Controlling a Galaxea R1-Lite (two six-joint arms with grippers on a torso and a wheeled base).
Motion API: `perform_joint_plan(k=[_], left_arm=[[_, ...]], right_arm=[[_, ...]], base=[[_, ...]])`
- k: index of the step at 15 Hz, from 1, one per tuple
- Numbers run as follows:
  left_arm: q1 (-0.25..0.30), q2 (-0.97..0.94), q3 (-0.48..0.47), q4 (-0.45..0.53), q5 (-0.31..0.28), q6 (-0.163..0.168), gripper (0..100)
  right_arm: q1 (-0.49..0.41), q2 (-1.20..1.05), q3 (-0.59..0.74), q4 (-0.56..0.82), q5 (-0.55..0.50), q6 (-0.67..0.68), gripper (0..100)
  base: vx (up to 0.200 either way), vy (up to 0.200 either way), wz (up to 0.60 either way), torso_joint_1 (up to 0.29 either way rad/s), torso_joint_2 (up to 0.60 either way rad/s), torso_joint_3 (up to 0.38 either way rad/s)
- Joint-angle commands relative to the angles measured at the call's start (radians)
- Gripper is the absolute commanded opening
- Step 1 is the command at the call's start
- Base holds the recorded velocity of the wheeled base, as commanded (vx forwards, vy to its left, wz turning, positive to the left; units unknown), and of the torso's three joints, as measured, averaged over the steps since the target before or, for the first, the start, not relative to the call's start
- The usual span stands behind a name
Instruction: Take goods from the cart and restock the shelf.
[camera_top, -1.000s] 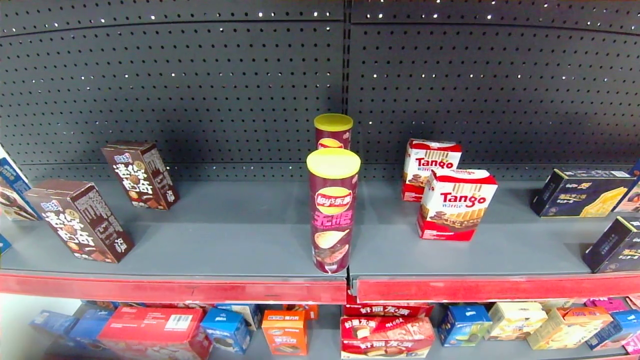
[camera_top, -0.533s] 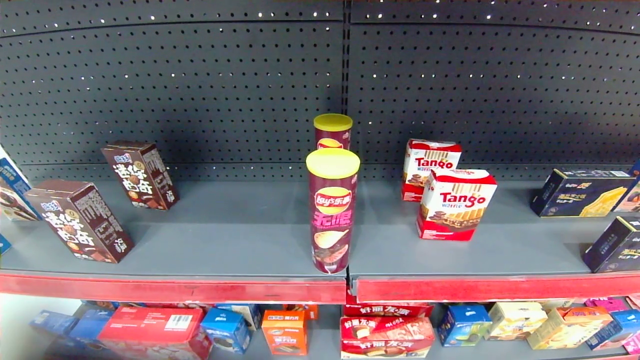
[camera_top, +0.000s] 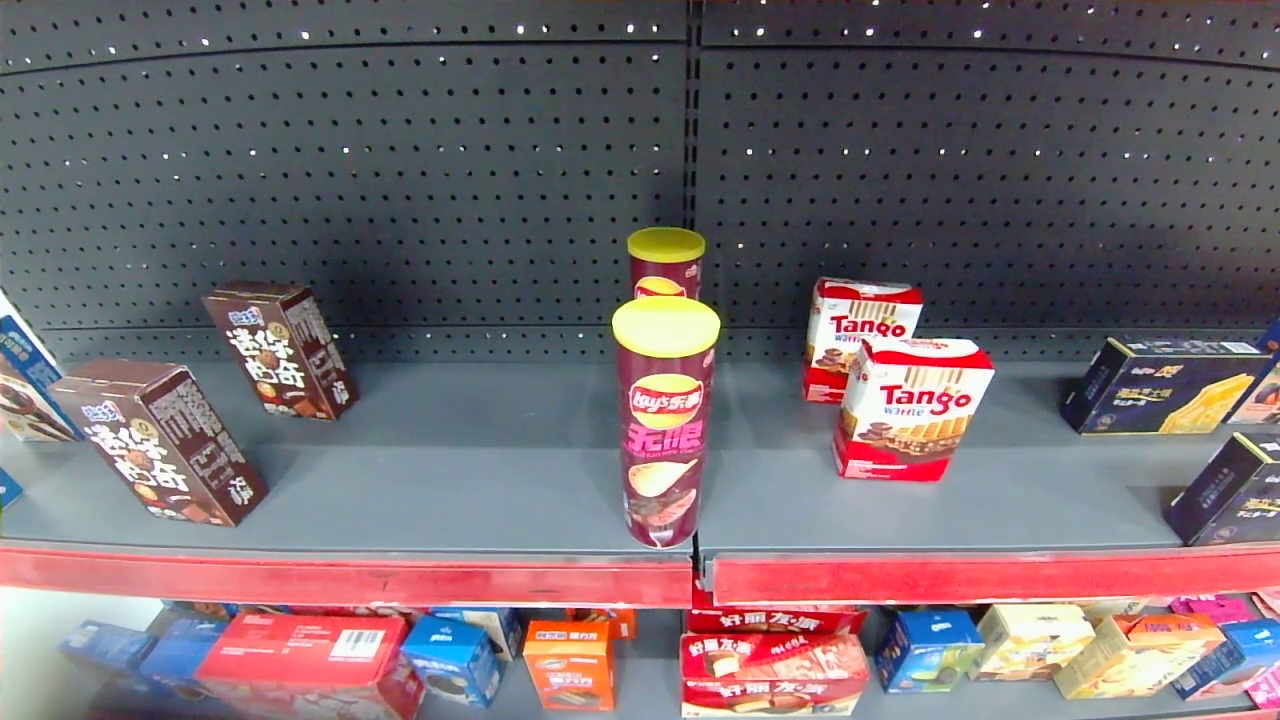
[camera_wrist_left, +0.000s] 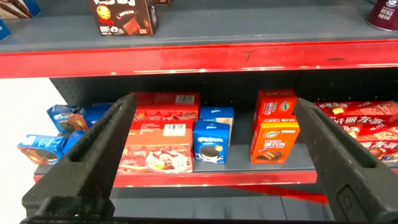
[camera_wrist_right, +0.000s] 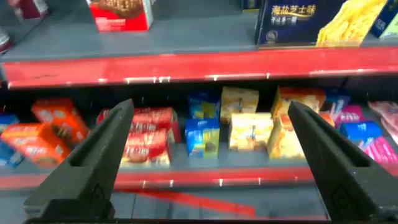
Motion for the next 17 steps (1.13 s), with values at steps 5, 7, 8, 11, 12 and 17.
perform_joint_plan(k=[5, 7, 8, 11, 12, 17], left_arm=[[0.001, 0.002, 0.000, 0.000, 0.000, 0.000, 100], [0.001, 0.002, 0.000, 0.000, 0.000, 0.000, 100], [0.001, 0.002, 0.000, 0.000, 0.000, 0.000, 100], [0.001, 0.002, 0.000, 0.000, 0.000, 0.000, 100], [0.001, 0.002, 0.000, 0.000, 0.000, 0.000, 100], [0.001, 0.002, 0.000, 0.000, 0.000, 0.000, 100]], right_arm=[[-0.001, -0.011, 0.087, -0.004, 0.001, -0.019, 100], [-0.001, -0.011, 0.087, -0.004, 0.004, -0.021, 100], [-0.002, -0.011, 0.087, -0.004, 0.001, -0.016, 100], [-0.002, -0.011, 0.087, -0.003, 0.001, -0.022, 100], [-0.002, -0.011, 0.087, -0.003, 0.001, -0.022, 100], [-0.002, -0.011, 0.087, -0.003, 0.004, -0.024, 100]], base=[[0.000, 0.000, 0.00, 0.000, 0.00, 0.000], [0.000, 0.000, 0.00, 0.000, 0.00, 0.000], [0.000, 0.000, 0.00, 0.000, 0.00, 0.000], [0.000, 0.000, 0.00, 0.000, 0.00, 0.000], [0.000, 0.000, 0.00, 0.000, 0.00, 0.000], [0.000, 0.000, 0.00, 0.000, 0.00, 0.000]])
